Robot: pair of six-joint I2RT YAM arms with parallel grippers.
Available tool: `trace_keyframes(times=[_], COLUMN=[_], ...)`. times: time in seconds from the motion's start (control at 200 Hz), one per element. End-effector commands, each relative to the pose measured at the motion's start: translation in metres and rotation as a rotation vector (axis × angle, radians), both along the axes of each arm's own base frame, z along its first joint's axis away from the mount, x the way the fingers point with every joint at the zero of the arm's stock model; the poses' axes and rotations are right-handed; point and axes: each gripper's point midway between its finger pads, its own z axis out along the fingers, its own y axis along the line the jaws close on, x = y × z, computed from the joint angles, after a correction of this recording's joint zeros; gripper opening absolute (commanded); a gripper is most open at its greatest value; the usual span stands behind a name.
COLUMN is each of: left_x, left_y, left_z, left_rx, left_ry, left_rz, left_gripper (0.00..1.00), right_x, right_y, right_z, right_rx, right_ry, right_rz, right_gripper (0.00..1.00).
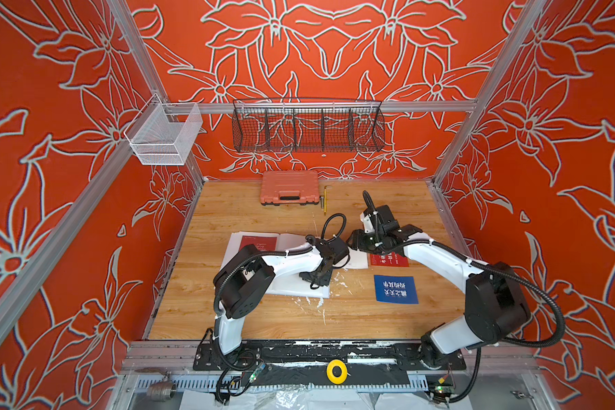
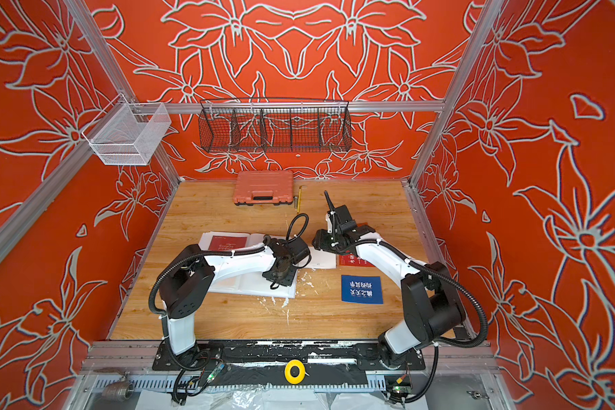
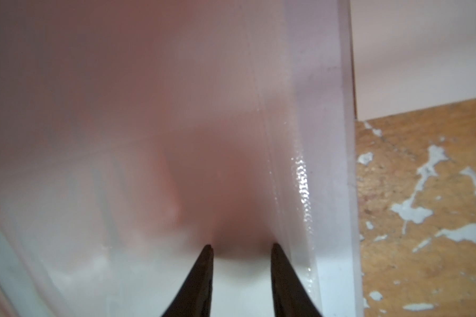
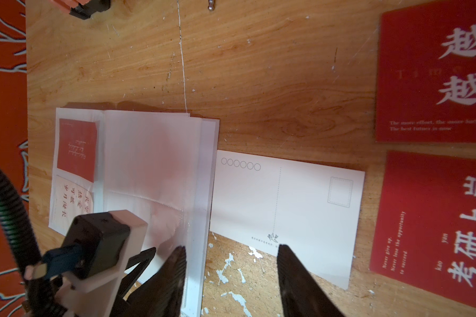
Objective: Place the photos into the photo albums
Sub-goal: Turn the page of the photo album at the center of the board.
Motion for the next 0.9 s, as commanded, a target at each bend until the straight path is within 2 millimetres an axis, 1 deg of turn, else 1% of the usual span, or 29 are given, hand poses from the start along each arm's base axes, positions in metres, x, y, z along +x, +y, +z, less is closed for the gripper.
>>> trace_keyframes(times=[0.0,0.04,0.15,0.35,0.465,0.555,0.671,0.751,0.896], left_x=[-0.020,-0.020,-0.017,-0.012,-0.009,-0.008,-0.006,-0.004,-0.004], left_y=[0.042,0.043,0.046,0.054,0.056,0.057,0.063,0.072,0.094], left_z=[-0.024,-0.022,-0.017,-0.007,-0.001,0.006,0.014,0.014,0.008], left_rx=[0.159,0.163,0.174,0.199,0.195,0.190,0.209,0.226,0.246], left_ry=[0.087,0.084,0.071,0.043,0.022,0.002,-0.017,-0.014,0.007], left_rz=[0.021,0.023,0.026,0.031,0.032,0.035,0.040,0.055,0.099], left_gripper=[0.26,0.23,0.21,0.10,0.00,0.00,0.00,0.00,0.00], right_x=[-0.001,-0.001,-0.001,0.000,0.000,0.000,0.000,0.000,-0.001], right_y=[-0.004,-0.004,-0.004,-0.003,-0.003,-0.002,-0.002,-0.002,0.004], right_z=[0.001,0.001,0.001,0.002,0.002,0.001,0.001,0.002,0.005], right_rx=[-0.007,-0.007,-0.005,0.001,0.000,0.001,0.004,0.007,0.037], right_ry=[-0.006,-0.008,-0.007,-0.008,-0.008,-0.007,-0.006,-0.007,-0.005], right_rz=[-0.010,-0.011,-0.011,-0.010,-0.011,-0.009,-0.011,-0.010,0.010], right_gripper=[0.56,0.56,0.56,0.56,0.55,0.55,0.55,0.55,0.56])
